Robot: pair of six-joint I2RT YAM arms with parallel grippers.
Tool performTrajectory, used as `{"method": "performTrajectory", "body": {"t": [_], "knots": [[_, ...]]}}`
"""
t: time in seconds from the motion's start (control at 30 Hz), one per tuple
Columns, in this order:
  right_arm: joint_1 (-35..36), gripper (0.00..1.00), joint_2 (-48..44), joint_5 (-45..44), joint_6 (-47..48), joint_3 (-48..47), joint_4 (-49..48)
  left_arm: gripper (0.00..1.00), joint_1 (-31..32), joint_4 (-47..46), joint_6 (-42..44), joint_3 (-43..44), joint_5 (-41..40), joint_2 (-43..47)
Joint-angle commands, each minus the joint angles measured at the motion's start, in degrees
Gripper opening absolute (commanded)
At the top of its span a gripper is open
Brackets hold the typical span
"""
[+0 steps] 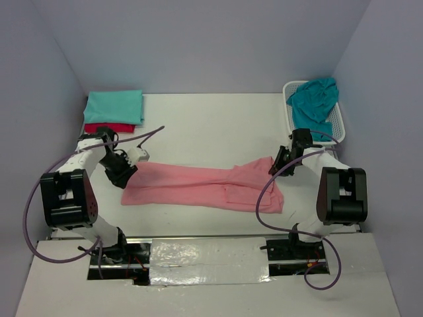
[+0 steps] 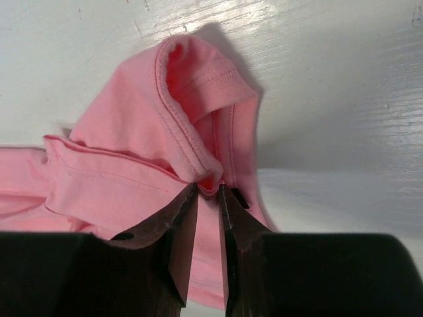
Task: Fold and stack the t-shirts
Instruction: Fold the other side of the tshirt into a rectangle
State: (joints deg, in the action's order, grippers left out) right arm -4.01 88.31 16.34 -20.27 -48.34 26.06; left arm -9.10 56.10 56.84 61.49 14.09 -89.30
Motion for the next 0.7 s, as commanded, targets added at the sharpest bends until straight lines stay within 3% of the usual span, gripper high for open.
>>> {"method": "performTrajectory", "body": {"t": [0.0,0.3,0.67], "knots": [[-0.30,0.26,0.11,0.98,0.50,-0.44,-1.89,0.47,-0.13,-4.50,4.59,-1.37,-4.67,1.49],[-0.21,0.22,-0.16,0.98,0.76,-0.44,-1.19,0.52,-0.12,-8.81,5.21,-2.34,-3.54,1.05],[-0.30,0.23,-0.07,0.62,0.67,-0.53,-0.75,0.56,0.05,-1.78,26.82,-4.72,5.16,5.01]]}}
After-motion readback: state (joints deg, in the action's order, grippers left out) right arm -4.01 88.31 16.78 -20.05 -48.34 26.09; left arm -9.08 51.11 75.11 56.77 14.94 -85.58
